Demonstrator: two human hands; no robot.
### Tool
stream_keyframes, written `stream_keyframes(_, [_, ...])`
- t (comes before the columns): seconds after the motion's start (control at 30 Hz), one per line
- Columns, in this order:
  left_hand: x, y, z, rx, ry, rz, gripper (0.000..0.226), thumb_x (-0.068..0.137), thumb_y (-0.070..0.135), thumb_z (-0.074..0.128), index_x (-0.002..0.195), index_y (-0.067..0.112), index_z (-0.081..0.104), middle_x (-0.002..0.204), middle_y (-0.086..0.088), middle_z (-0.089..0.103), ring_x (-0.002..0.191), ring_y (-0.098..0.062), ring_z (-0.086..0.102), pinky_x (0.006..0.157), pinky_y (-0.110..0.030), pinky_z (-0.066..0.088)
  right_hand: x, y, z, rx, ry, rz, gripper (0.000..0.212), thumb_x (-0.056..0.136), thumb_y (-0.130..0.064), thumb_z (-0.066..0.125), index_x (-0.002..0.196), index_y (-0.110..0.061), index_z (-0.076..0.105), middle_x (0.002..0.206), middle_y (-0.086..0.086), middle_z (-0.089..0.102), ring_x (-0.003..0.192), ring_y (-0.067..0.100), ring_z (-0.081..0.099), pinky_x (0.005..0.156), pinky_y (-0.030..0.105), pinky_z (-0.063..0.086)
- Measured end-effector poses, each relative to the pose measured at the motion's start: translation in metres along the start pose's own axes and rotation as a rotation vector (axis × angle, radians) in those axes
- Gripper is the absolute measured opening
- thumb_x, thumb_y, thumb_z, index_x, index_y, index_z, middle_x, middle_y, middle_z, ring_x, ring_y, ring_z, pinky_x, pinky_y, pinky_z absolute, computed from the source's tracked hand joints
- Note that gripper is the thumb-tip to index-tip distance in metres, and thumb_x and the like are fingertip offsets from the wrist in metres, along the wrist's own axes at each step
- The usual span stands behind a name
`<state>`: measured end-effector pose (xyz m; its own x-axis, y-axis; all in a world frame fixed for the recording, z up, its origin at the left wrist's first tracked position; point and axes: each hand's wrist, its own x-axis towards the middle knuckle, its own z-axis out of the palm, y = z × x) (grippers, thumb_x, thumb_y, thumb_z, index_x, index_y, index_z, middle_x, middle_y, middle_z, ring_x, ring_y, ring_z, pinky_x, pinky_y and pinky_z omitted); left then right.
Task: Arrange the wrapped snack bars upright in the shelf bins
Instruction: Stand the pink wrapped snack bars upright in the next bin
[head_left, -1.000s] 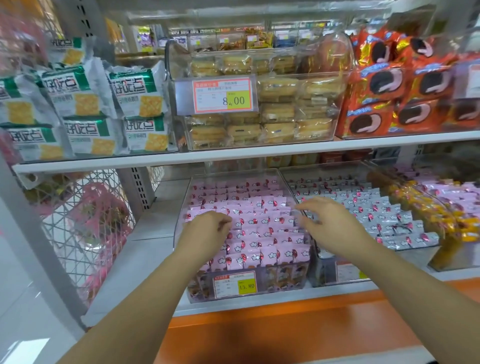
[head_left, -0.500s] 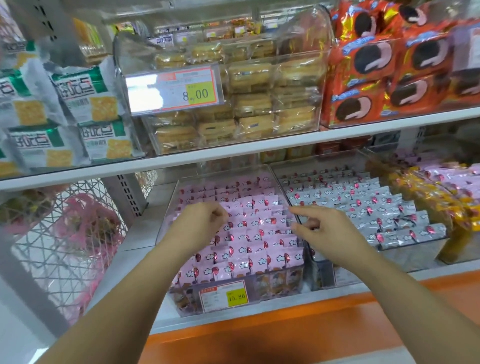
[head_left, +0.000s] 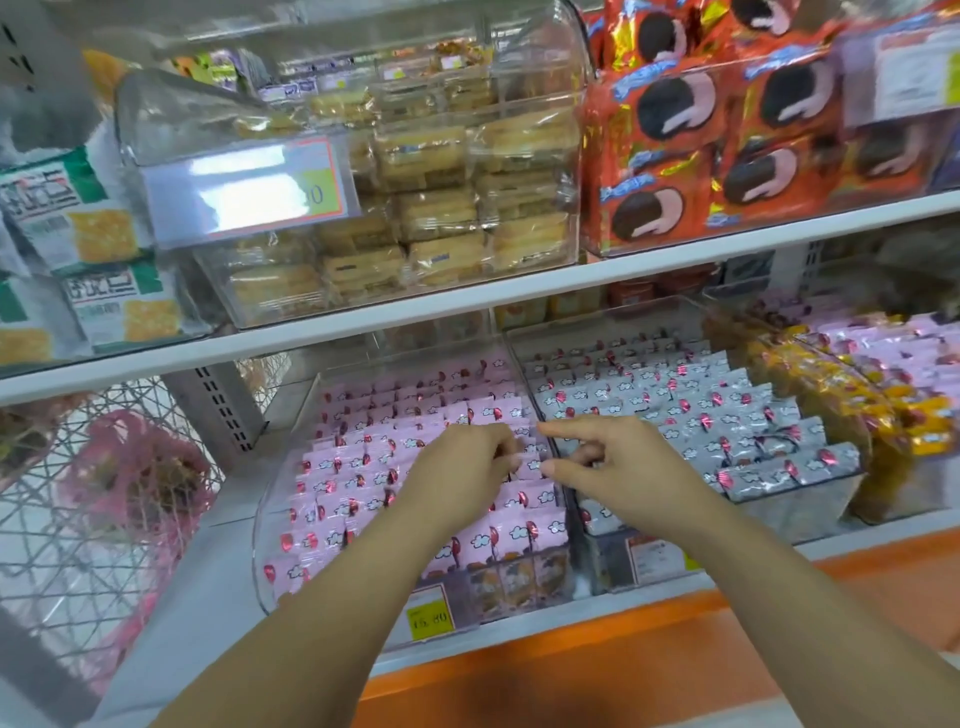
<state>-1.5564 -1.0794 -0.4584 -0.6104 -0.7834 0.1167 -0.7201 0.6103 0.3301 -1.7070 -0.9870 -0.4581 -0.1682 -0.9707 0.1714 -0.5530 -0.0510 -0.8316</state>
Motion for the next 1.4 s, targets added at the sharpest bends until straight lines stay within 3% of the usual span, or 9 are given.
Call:
stream_keyframes(0.13, [0.001, -0.003, -0.003, -0.131, 0.002, -0.028, 0.018, 0.093, 0.022, 0.057, 0.075, 0.025, 0.057, 0.093, 0.005, 0.069, 0.079, -0.013, 0.063, 0.073, -0.029, 0.052, -0.001, -0.001, 0.0, 0.017, -0.006, 0.009, 0.041, 0.084, -0.03, 0.068, 0.124, -0.036, 0.059, 0.054, -0.014, 0.056, 0.043, -0.006, 0.047, 0.068, 0.02, 0.046])
stream_keyframes(0.23, [0.002, -0.006, -0.013, -0.156, 0.084, -0.005, 0.013, 0.094, 0.02, 0.054, 0.093, 0.023, 0.067, 0.094, 0.008, 0.068, 0.079, -0.007, 0.06, 0.071, -0.022, 0.048, -0.002, -0.002, -0.001, 0.02, -0.01, 0.018, 0.041, 0.085, -0.029, 0.068, 0.124, -0.035, 0.06, 0.049, -0.018, 0.054, 0.044, -0.008, 0.048, 0.069, 0.022, 0.046])
stream_keyframes(0.37, [0.01, -0.011, -0.007, -0.054, 0.048, 0.002, 0.028, 0.091, 0.031, 0.06, 0.117, 0.021, 0.065, 0.112, 0.002, 0.06, 0.103, -0.017, 0.055, 0.089, -0.034, 0.046, 0.002, -0.006, -0.003, 0.012, -0.013, 0.031, 0.037, 0.085, -0.031, 0.067, 0.122, -0.032, 0.062, 0.088, 0.0, 0.069, 0.042, -0.013, 0.048, 0.059, 0.018, 0.041])
stream_keyframes(0.63, [0.026, -0.011, 0.001, -0.059, 0.025, -0.018, 0.024, 0.093, 0.024, 0.058, 0.07, 0.025, 0.049, 0.096, 0.006, 0.062, 0.074, -0.013, 0.053, 0.059, -0.024, 0.039, 0.004, -0.005, -0.006, 0.023, -0.027, 0.031, 0.035, 0.084, -0.03, 0.068, 0.119, -0.031, 0.064, 0.091, 0.002, 0.07, 0.041, -0.014, 0.047, 0.066, 0.023, 0.046])
stream_keyframes(0.8, [0.024, -0.013, -0.003, -0.173, 0.07, -0.006, 0.015, 0.088, 0.031, 0.064, 0.076, 0.024, 0.058, 0.091, 0.01, 0.067, 0.072, -0.007, 0.058, 0.065, -0.025, 0.046, 0.004, -0.007, -0.006, 0.007, -0.028, 0.02, 0.033, 0.085, -0.028, 0.067, 0.118, -0.031, 0.064, 0.086, -0.008, 0.066, 0.042, -0.015, 0.047, 0.066, 0.022, 0.045])
stream_keyframes(0.97, [0.033, -0.01, -0.008, -0.141, 0.13, -0.039, 0.03, 0.088, 0.033, 0.064, 0.116, 0.02, 0.065, 0.102, 0.005, 0.066, 0.081, -0.008, 0.053, 0.076, -0.025, 0.045, 0.004, -0.006, -0.005, 0.013, -0.026, 0.022, 0.033, 0.085, -0.029, 0.068, 0.117, -0.031, 0.064, 0.076, -0.018, 0.061, 0.05, -0.015, 0.051, 0.077, 0.026, 0.052])
stream_keyframes(1.13, [0.043, -0.001, -0.001, 0.095, 0.049, -0.108, 0.018, 0.093, 0.023, 0.055, 0.093, 0.014, 0.07, 0.096, -0.005, 0.069, 0.083, -0.022, 0.062, 0.072, -0.031, 0.051, 0.004, -0.006, -0.005, 0.027, -0.028, 0.028, 0.035, 0.084, -0.028, 0.069, 0.118, -0.031, 0.065, 0.088, -0.016, 0.064, 0.076, -0.005, 0.061, 0.081, 0.024, 0.051])
stream_keyframes(1.3, [0.039, -0.006, -0.008, -0.08, 0.073, -0.106, 0.018, 0.096, 0.019, 0.049, 0.101, 0.019, 0.067, 0.106, -0.001, 0.067, 0.071, -0.015, 0.058, 0.068, -0.03, 0.051, 0.006, -0.005, -0.006, 0.025, -0.041, 0.015, 0.033, 0.085, -0.026, 0.068, 0.118, -0.029, 0.064, 0.084, -0.012, 0.061, 0.046, -0.015, 0.05, 0.069, 0.021, 0.047])
stream_keyframes(1.4, [0.026, -0.013, -0.014, 0.027, -0.014, -0.034, 0.04, 0.1, 0.037, 0.039, 0.139, 0.03, 0.041, 0.146, 0.003, 0.041, 0.126, -0.021, 0.045, 0.107, -0.046, 0.034, 0.007, -0.003, -0.004, -0.001, -0.033, 0.009, 0.034, 0.085, -0.029, 0.068, 0.118, -0.031, 0.064, 0.081, -0.016, 0.061, 0.063, -0.009, 0.058, 0.078, 0.025, 0.053])
